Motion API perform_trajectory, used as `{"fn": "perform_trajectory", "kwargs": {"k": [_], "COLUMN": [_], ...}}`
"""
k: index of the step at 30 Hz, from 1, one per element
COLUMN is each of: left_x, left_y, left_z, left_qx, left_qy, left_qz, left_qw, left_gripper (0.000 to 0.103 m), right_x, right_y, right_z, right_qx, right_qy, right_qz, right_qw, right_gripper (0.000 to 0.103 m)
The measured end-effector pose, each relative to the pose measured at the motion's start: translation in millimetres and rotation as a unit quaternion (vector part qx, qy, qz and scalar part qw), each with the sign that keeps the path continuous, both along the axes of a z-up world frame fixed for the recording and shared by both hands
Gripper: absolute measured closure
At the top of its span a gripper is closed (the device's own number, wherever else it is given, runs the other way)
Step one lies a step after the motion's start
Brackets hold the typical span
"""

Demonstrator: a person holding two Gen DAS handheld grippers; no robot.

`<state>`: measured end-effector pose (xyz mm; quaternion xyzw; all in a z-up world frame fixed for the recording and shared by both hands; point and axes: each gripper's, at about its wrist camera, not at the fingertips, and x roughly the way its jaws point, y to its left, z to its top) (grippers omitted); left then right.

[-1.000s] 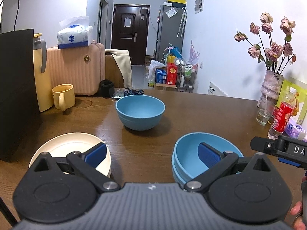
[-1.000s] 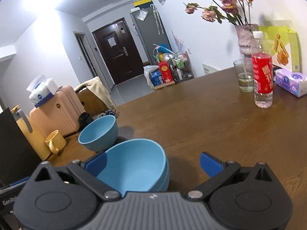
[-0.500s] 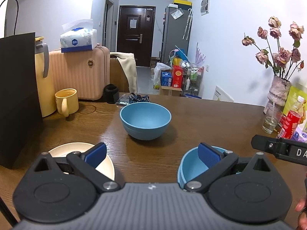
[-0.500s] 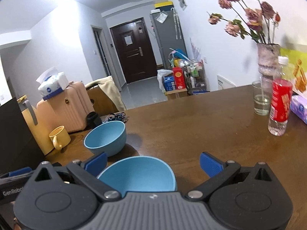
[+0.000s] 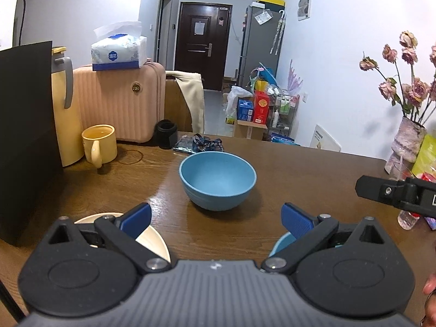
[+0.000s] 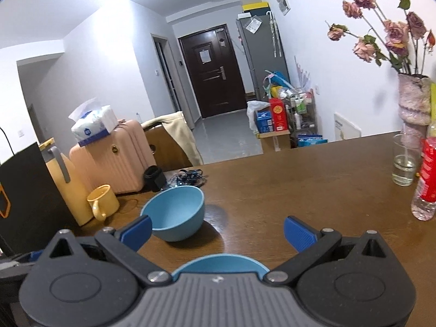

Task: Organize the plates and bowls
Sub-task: 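Raise both open tools and move them toward the remaining blue bowl, then lower both open tools around opposite sides of that bowl's rim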

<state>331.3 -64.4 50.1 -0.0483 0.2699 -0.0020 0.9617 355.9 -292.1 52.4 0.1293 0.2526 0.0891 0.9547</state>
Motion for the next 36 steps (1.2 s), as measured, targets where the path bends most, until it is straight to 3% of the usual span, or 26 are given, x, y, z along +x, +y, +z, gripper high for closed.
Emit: {"fn": "perform_trajectory", "kwargs": {"k": [12, 18, 33, 36], "left_x": [30, 48, 80, 87], "left_y": [9, 14, 18, 21], "left_z": [12, 16, 21, 19], "left_qx": [0.001, 0.002, 0.01, 0.009], "left_qy": [0.003, 0.015, 0.022, 0.024], "left_qz": [0.016, 0.025, 0.048, 0.058], "left_qw": [0.9999, 0.9996, 0.9985, 0.998], "left_gripper": [0.0, 0.0, 0.0, 0.0], "right_x": [51, 75, 127, 141], "right_y": [13, 9, 0, 0], "right_z": [14, 15, 13, 13], "right_qx": [0.001, 0.039, 0.05, 0.032], "right_qy": [0.028, 0.044, 0.063, 0.073], "right_qz": [0.039, 0.056, 0.091, 0.094], "right_qw": [0.999, 0.997, 0.993, 0.992], "right_gripper": [0.0, 0.0, 0.0, 0.0]}}
